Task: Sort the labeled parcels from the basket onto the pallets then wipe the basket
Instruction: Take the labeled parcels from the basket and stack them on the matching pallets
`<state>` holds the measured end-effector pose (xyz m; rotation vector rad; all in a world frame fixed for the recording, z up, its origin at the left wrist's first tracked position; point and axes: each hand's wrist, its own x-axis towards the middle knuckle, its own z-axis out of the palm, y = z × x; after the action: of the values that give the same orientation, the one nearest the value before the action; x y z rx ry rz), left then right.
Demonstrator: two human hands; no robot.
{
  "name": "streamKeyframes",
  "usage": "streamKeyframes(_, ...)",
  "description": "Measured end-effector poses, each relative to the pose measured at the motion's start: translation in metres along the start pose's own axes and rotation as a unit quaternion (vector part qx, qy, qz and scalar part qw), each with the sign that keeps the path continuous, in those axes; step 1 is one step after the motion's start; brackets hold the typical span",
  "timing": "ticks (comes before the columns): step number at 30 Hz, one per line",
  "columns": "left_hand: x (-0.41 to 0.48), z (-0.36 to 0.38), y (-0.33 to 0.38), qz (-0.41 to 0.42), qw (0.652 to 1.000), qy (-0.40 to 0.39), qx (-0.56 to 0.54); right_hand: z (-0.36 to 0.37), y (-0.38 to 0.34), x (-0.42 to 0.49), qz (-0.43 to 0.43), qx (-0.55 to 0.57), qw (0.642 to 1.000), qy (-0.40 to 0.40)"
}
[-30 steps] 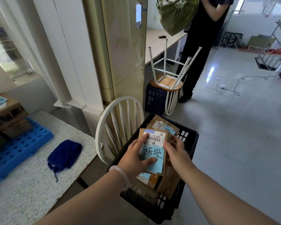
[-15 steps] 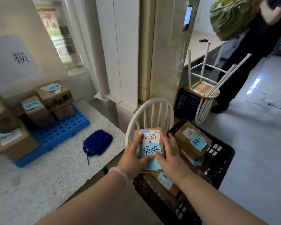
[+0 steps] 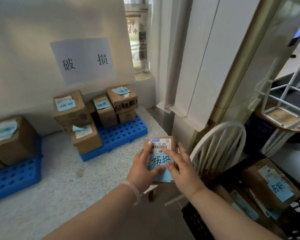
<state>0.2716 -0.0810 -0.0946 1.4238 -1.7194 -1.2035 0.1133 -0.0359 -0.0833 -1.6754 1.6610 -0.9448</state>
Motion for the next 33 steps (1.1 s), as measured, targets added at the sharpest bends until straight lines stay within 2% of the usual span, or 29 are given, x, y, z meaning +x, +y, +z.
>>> streamKeyframes(8,0.027,-0.089,-0.031,0.005,0.999,0.048,0.012,0.073,-0.047,0.058,-0.025,0.055,0.998,-0.002)
streamKeyframes(15,0.029,-0.158,-0.063,-0.014,0.998,0.057,0.011,0.135,-0.074,0.091,-0.007,0.109,0.993,-0.035)
streamKeyframes(18,0.032,-0.178,-0.074,-0.013,0.998,0.053,0.009,0.151,-0.080,0.102,0.006,0.105,0.992,-0.074)
streamKeyframes(24,0.042,-0.191,-0.093,-0.046,0.999,0.016,0.016,0.155,-0.078,0.125,0.049,0.074,0.988,-0.130)
streamKeyframes(33,0.087,-0.178,-0.103,-0.092,0.995,0.009,0.026,0.154,-0.053,0.174,0.101,0.081,0.973,-0.189)
